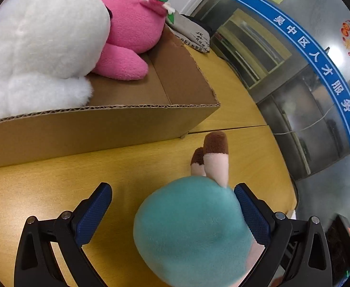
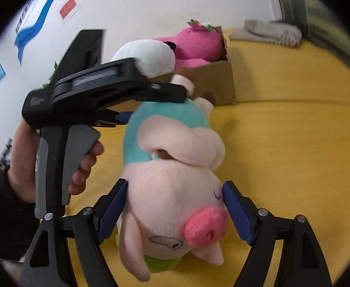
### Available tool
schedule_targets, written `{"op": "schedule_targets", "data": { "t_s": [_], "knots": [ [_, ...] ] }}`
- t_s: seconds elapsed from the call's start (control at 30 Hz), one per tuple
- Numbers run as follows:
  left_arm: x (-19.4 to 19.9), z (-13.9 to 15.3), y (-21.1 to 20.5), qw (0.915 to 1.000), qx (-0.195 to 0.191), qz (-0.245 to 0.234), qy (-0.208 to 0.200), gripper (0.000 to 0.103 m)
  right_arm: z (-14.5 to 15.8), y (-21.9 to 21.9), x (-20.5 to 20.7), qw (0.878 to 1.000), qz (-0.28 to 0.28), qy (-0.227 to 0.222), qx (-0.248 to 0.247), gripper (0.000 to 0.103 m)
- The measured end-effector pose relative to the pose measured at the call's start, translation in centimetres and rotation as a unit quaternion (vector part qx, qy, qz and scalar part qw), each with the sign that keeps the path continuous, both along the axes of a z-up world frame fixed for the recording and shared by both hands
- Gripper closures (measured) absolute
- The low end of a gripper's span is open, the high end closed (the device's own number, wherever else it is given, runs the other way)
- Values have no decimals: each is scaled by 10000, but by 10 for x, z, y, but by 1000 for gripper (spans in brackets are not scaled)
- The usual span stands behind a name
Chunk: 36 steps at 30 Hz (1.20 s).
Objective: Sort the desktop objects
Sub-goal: 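Move both grippers to the teal-and-pink pig and close them on it, then lift the pig with both grippers and carry it over the box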
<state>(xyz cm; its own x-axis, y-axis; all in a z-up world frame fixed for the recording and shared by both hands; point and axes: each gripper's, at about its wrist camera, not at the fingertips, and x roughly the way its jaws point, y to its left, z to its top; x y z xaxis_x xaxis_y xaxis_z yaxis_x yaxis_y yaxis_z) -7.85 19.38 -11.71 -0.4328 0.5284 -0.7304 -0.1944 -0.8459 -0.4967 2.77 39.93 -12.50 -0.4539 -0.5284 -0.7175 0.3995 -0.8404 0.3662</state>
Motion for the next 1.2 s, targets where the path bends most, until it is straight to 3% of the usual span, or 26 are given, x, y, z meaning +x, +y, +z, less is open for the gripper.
{"op": "schedule_targets", "data": {
  "t_s": [0.13, 0.23, 0.3, 0.43, 0.53, 0.6, 0.7, 0.83, 0.93, 1.07, 1.2],
  "knots": [
    [19, 24, -18, 9980, -82, 41, 632, 0, 7, 26, -1, 9999, -68, 58, -80, 24],
    [7, 6, -18, 9992, -267, 108, 277, 0, 28, 30, 2, 9977, -212, 406, 497, 24],
    [0, -7, -16, 9998, -43, 122, 125, 0, 44, 13, 10, 9929, -15, 708, 958, 24],
    [-6, -15, -12, 9996, 241, 119, 77, 0, 57, -29, 21, 9753, 512, 1132, 1827, 23],
    [-7, -15, -9, 9995, 291, 24, 78, 0, 17, -60, 7, 9478, 489, 946, 3006, 20],
    [-2, -7, -10, 9995, 265, 2, 164, 0, 3, -65, 3, 9361, 515, 979, 3338, 18],
    [8, 4, -21, 9993, 33, 108, 358, 0, 7, -53, -7, 9504, 383, 814, 2976, 22],
    [4, -19, -28, 9990, 170, 388, -162, 0, 12, -33, -15, 9694, 244, 576, 2375, 27],
    [-4, -31, -24, 9966, 644, 418, -284, 0, 12, -27, -15, 9762, 117, 481, 2113, 30],
    [-8, -34, -21, 9954, 820, 371, -336, 0, 12, -21, -12, 9828, 17, 413, 1798, 33],
    [-5, -30, -31, 9971, 575, 450, -221, 0, 12, -11, -10, 9910, -101, 298, 1304, 35]
  ]
}}
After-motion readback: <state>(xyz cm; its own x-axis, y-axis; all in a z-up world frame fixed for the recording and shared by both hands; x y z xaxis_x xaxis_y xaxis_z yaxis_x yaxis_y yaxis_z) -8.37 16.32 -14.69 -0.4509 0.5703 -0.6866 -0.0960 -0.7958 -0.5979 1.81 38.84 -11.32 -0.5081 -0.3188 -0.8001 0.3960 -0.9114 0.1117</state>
